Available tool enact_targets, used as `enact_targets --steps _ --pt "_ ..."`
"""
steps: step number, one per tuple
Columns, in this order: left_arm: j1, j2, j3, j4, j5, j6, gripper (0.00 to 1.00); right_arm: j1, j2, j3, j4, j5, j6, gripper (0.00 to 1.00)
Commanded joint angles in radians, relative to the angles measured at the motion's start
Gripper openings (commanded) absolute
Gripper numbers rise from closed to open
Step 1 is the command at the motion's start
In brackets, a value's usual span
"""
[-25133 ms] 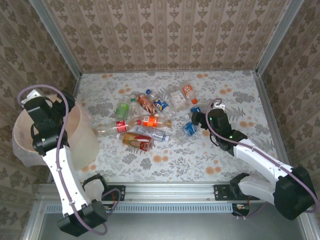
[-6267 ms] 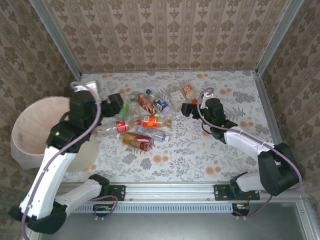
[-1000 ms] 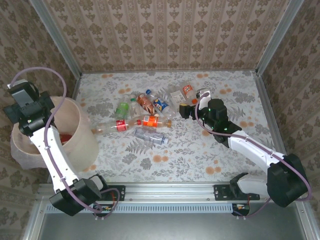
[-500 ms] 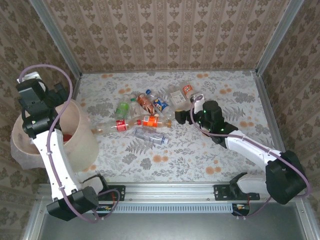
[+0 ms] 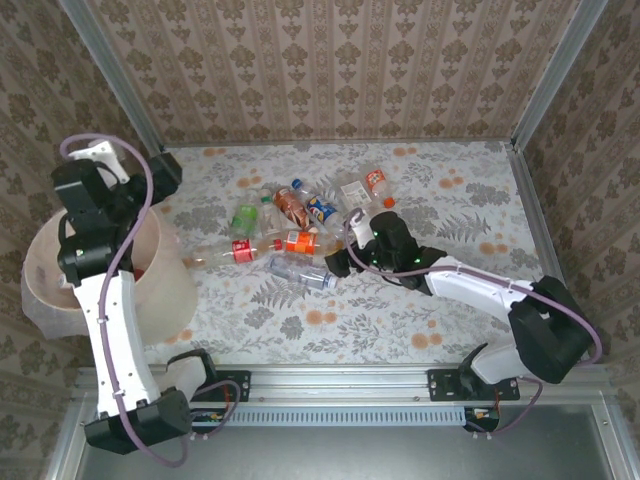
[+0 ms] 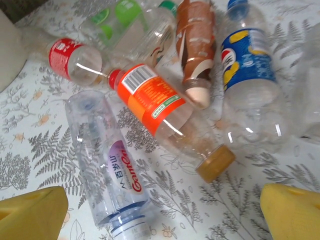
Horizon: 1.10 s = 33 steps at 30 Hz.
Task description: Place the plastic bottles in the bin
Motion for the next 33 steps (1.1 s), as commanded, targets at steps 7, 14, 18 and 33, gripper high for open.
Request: enact_targets --steps 7,14,18,33 --pt "-0.295 0.051 -0.046 0.253 0.139 0.041 1.0 0.092 0.156 0.107 -0.087 -0.08 -0.129 0.99" --pt "-0.485 0.095 -0.105 0.28 0.104 0.141 1.0 0.147 0.258 0.159 -0.127 -0.054 -0.184 0.97" --pt "-0.534 0.1 -0.209 0.346 0.01 0.115 1.0 0.172 0.308 0.194 -0.155 -0.028 -0.216 0.96" --pt "-0.625 0.18 -0.296 0.292 -0.314 0.022 1.0 0.257 0.467 0.273 -0.191 0.22 -0.298 0.74"
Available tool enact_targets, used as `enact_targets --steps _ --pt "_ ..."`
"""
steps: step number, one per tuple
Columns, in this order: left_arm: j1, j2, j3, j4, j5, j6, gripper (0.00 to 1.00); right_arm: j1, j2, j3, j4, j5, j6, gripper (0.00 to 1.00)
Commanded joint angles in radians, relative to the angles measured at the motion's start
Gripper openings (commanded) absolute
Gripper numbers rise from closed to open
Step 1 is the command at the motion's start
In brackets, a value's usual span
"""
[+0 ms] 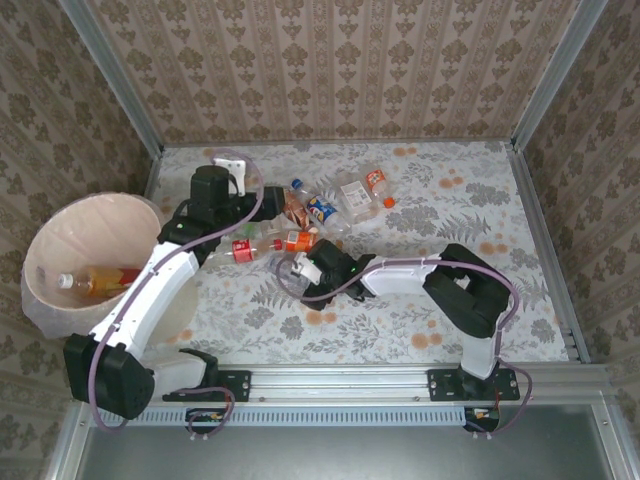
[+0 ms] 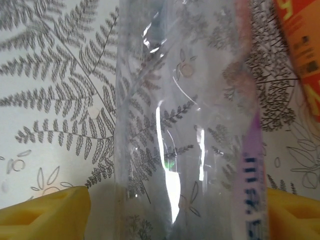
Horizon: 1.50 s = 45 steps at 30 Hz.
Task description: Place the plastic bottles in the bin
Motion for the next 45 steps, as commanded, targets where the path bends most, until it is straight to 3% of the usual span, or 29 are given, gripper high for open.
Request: enact_targets --steps 1,6,13,17,24,30,34,45 --pt "-0.039 -0.004 0.016 -0.012 -0.081 -0.01 1.0 0.017 0.026 0.029 -0.026 0.094 -0.016 0.7" --pt "-0.097 0.007 -0.005 -0.009 -0.148 -0.035 1.0 0.021 -0.046 -0.032 0.04 0.111 0.07 0.53" --pt "-0.137 0.021 -0.023 0.026 -0.107 -0.04 1.0 0.02 -0.199 -0.187 0.221 0.187 0.16 0.41" --pt "-0.134 0.011 -0.037 0.072 -0.02 -0.031 1.0 0.012 -0.299 -0.255 0.309 0.195 0.215 0.41" --pt "-0.093 0.014 -0.051 0.172 0.245 -0.073 1.0 -0.055 -0.408 -0.327 0.443 0.222 0.333 0.39" --pt "-0.023 0.075 -0.092 0.346 0.479 -0.213 1.0 -0.098 -0.517 -0.427 0.706 0.249 0.481 0.38" --pt "-0.01 0.128 -0.125 0.494 0.625 -0.292 1.0 -0.106 -0.547 -0.416 0.733 0.21 0.503 0.39" --pt "-0.022 0.175 -0.154 0.678 0.758 -0.399 1.0 -0.095 -0.442 -0.322 0.752 0.041 0.566 0.39"
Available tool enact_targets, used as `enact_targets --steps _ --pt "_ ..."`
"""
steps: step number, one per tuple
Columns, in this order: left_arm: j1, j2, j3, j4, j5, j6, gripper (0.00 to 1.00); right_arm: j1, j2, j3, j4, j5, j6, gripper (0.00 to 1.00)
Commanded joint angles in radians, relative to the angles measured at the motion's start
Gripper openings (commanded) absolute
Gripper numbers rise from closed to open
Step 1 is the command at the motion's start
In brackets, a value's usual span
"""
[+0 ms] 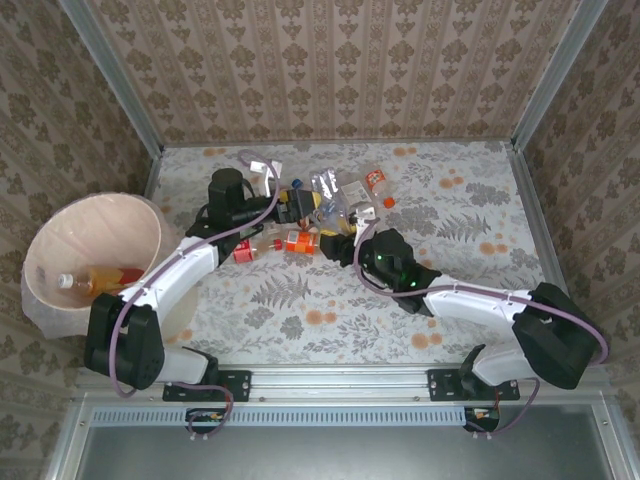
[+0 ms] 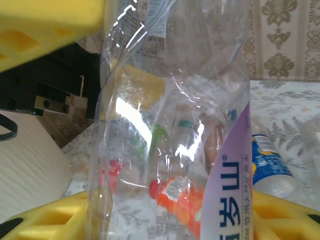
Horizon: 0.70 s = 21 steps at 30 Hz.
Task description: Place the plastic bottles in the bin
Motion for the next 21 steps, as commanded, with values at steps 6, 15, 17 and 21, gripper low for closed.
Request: enact_targets --steps 6,15,17,21 --pt "-0.006 0.036 -0.013 0.115 0.094 -0.054 1.0 0.014 0.087 0.076 0.062 -0.132 0.023 0.4" --pt "-0.016 0.051 -0.007 0.114 0.111 -0.041 0.78 0.015 0.136 0.13 0.076 -0.157 -0.005 0.41" --pt "-0.016 0.049 -0.005 0.121 0.117 -0.042 0.72 0.016 0.147 0.138 0.088 -0.161 -0.003 0.42" --pt "-0.018 0.025 0.003 0.087 0.104 -0.017 0.62 0.016 0.158 0.138 0.108 -0.183 0.012 0.47"
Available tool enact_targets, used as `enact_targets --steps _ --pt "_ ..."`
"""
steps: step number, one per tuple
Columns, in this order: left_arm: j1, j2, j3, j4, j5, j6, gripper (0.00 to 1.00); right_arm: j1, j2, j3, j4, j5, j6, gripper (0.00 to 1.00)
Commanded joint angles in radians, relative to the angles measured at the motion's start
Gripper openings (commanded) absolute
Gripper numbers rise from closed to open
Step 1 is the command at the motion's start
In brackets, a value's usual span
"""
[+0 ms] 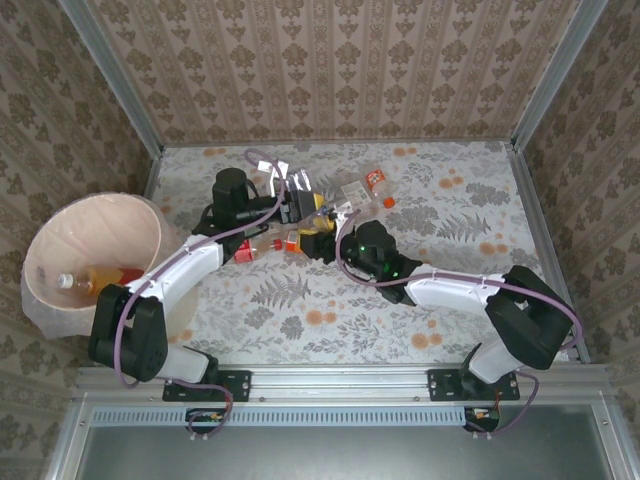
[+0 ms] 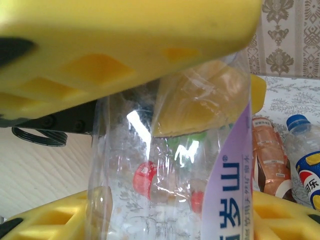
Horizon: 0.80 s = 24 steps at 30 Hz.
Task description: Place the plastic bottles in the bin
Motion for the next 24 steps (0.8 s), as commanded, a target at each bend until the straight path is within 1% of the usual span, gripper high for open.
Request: enact_targets --steps 1,3,6,10,13,16,18,19,23,24 --pt "-0.007 -0.024 0.007 -0.008 0.01 0.037 0.61 0.006 0.017 0.029 0.053 -0.049 0.008 0.48" --pt "-0.007 -0.03 0.012 -0.036 -0.013 0.052 0.57 0.007 0.017 0.028 0.047 -0.074 0.01 0.57" --pt "-0.013 -0.034 0.021 -0.089 -0.045 0.083 0.53 0.006 0.008 0.021 0.036 -0.112 0.003 0.66" --pt "-0.017 -0.041 0.025 -0.107 -0.058 0.095 0.52 0.006 -0.03 -0.002 -0.007 -0.102 -0.014 0.78" --pt "-0.019 -0.053 0.034 -0.141 -0.081 0.117 0.52 0.007 -0.08 -0.029 -0.062 -0.015 -0.035 0.85" --pt "-0.025 -0.074 0.059 -0.24 -0.137 0.188 0.52 0.006 -0.124 -0.057 -0.126 0.086 -0.067 0.9" --pt "-0.025 -0.09 0.067 -0.282 -0.154 0.235 0.52 0.005 -0.182 -0.082 -0.147 0.14 -0.093 0.94" --pt "-0.026 -0.096 0.067 -0.289 -0.16 0.247 0.52 0.005 -0.194 -0.094 -0.148 0.161 -0.103 1.0" --pt "-0.025 -0.102 0.077 -0.34 -0.213 0.296 0.52 0.004 -0.242 -0.132 -0.172 0.293 -0.12 1.0" --pt "-0.055 -0.1 0.085 -0.368 -0.247 0.312 0.52 0.005 -0.248 -0.127 -0.213 0.364 -0.108 1.0"
